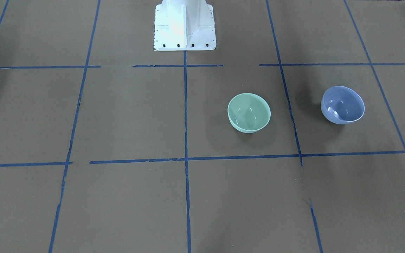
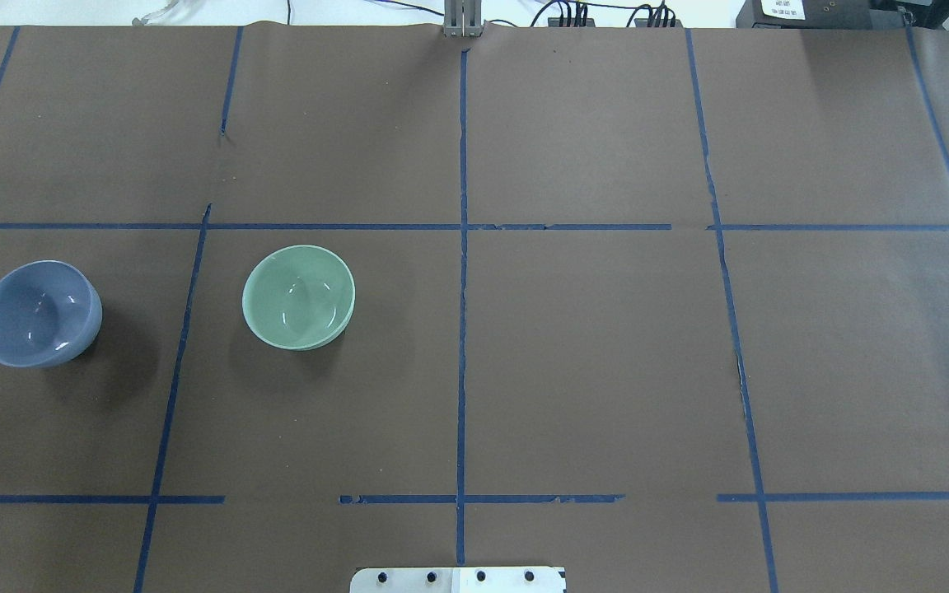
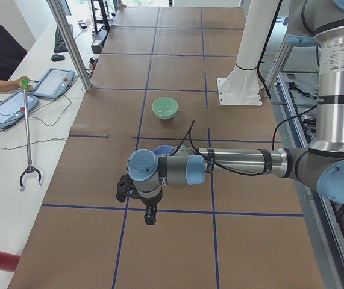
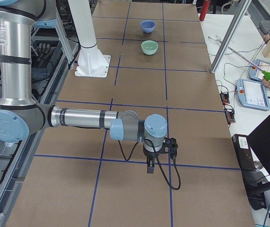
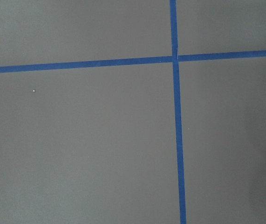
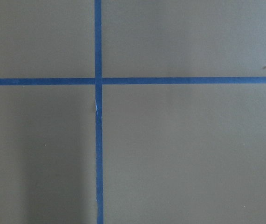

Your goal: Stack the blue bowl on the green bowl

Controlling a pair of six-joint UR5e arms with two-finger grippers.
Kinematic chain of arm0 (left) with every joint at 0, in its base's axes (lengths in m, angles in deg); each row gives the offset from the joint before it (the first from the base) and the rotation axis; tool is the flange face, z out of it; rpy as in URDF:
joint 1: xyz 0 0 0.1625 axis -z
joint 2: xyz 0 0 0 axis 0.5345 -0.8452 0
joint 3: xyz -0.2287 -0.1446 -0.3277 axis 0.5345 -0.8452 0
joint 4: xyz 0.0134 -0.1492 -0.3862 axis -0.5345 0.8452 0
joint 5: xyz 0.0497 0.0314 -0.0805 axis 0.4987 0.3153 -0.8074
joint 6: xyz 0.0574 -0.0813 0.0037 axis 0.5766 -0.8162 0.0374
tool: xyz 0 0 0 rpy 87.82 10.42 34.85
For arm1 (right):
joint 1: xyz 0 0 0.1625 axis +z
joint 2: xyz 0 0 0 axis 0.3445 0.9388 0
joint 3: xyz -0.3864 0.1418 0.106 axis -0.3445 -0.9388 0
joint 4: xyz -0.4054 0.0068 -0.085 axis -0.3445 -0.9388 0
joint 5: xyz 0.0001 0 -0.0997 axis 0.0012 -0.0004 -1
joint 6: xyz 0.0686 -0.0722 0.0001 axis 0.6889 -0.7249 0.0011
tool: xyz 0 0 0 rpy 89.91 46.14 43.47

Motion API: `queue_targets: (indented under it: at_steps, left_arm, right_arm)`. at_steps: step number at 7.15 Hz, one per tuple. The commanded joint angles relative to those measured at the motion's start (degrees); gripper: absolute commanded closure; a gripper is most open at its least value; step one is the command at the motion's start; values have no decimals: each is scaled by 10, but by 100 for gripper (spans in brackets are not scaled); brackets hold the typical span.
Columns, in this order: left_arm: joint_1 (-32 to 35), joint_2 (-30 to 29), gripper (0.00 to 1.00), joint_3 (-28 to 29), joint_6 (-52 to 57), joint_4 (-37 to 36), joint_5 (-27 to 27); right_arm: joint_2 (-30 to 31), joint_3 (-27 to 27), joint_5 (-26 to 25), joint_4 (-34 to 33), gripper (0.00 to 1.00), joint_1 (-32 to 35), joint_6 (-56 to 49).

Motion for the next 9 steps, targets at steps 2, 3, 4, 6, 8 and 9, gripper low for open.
queue_targets:
  at_steps: [2, 3, 4, 6, 8, 9]
  left_arm:
    - [0, -1, 0, 0, 0, 29, 0]
    - [0, -7, 0, -9, 0, 31, 0]
    - [0, -10, 0, -28, -3, 31, -1]
    - [-12, -20, 0, -71, -51, 35, -27]
    - [-97, -23, 0, -98, -188, 102, -33]
    - [-142, -17, 0, -104, -258, 141, -30]
  right_arm:
    - [0, 0, 0, 0, 0, 0, 0]
    - [0, 0, 0, 0, 0, 0, 0]
    - [0, 0, 0, 0, 0, 0, 0]
    - [0, 0, 0, 0, 0, 0, 0]
    - [0, 0, 0, 0, 0, 0, 0]
    - [0, 0, 0, 0, 0, 0, 0]
